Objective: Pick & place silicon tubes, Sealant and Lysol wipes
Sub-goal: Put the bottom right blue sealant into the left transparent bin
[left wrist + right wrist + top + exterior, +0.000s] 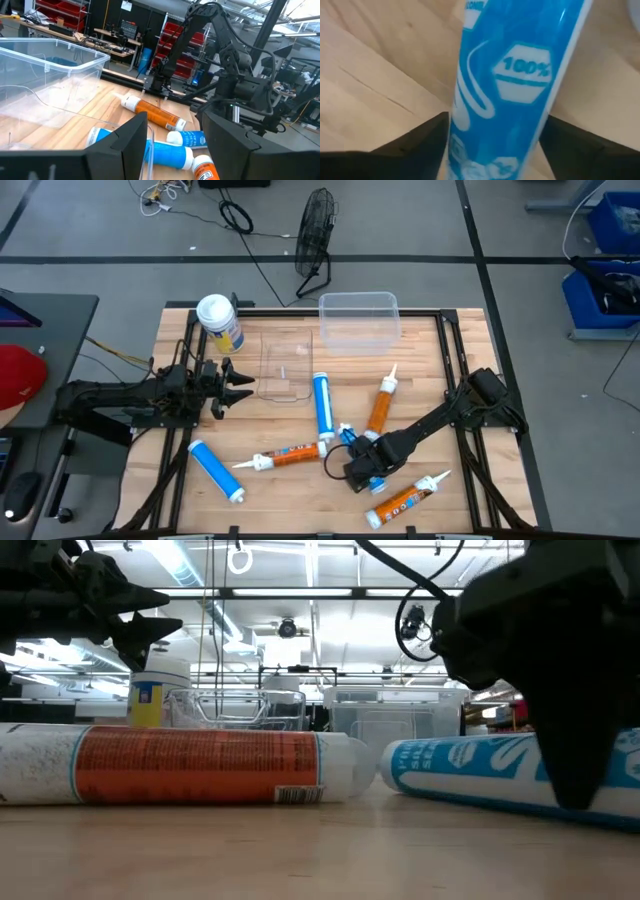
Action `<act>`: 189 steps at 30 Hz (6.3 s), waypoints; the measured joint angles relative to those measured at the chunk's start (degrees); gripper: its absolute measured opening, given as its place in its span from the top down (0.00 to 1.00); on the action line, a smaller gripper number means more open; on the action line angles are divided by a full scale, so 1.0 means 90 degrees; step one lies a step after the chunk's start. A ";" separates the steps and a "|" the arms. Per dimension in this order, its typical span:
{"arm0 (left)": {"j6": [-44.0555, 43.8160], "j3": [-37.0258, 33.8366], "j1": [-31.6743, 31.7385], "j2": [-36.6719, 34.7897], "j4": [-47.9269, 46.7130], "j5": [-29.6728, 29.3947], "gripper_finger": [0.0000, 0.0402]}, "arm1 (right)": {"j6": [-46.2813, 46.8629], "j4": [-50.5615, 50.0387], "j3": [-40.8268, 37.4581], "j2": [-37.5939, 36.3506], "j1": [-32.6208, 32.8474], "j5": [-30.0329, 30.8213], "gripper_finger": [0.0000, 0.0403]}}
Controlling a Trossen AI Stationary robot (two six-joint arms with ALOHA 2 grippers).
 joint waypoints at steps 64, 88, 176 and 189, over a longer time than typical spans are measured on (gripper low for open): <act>0.0767 -0.0002 -0.0223 0.0000 0.2622 0.0579 0.12 | -0.8753 0.4437 0.2053 0.0007 -0.1613 0.4598 0.50; 0.1520 0.1682 -0.0124 0.2048 0.2739 0.0283 0.12 | -0.8781 0.5422 0.2053 0.0005 -0.2484 0.2408 0.50; 0.2782 0.3143 0.1802 0.5345 0.2297 -0.1343 0.47 | -0.4964 0.1173 0.0366 -0.0729 -0.1688 0.5536 0.99; 0.2458 0.3184 0.2198 0.6540 0.2682 -0.1723 0.47 | -0.4591 0.1308 0.0072 -0.0729 -0.1801 0.5536 1.00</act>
